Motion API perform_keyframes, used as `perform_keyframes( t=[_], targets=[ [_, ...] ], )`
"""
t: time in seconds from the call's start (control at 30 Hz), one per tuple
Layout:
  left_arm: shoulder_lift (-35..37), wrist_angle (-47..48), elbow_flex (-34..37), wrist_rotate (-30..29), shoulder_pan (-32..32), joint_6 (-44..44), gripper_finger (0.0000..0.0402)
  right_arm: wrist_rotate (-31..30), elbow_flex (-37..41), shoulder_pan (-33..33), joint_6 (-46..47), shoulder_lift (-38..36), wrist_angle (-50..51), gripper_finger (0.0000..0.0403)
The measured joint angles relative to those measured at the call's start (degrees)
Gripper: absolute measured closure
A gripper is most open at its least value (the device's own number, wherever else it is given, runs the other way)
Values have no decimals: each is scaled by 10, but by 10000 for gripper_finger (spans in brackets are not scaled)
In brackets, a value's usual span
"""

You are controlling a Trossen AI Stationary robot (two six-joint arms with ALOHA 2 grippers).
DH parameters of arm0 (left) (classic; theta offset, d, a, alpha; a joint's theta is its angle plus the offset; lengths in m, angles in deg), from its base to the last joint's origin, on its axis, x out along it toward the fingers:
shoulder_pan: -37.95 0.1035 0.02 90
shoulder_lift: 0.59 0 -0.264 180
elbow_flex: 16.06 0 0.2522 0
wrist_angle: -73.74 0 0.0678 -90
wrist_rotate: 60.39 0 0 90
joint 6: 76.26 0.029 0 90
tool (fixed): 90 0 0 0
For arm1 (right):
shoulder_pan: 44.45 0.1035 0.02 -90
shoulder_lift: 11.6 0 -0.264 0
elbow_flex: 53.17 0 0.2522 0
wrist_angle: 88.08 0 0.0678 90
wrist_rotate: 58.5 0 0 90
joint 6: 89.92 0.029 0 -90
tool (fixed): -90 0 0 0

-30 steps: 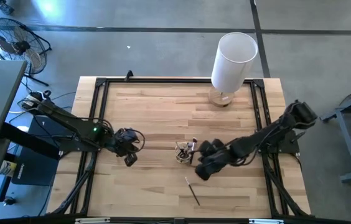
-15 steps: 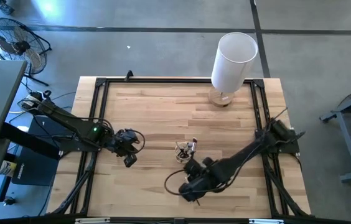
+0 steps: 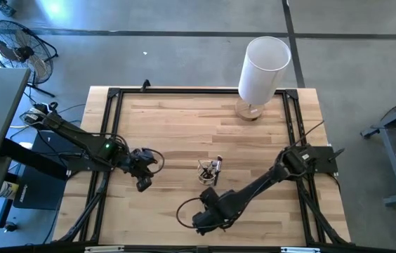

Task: Put items in baskets/containers
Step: Put the eyeshadow brush into the mesh organizer

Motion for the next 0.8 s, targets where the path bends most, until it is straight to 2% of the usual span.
perform_keyframes(
  t=[0.13, 0.37, 0.8],
  targets=[
    [0, 0, 0, 11, 0, 16, 401, 3, 12, -7, 12, 12, -3, 403],
    [0, 0, 0, 11, 0, 24, 401, -46, 15, -11, 23, 9, -12, 402],
    [0, 0, 0, 11, 0, 24, 401, -42, 15, -28, -12, 20, -25, 402]
  ],
)
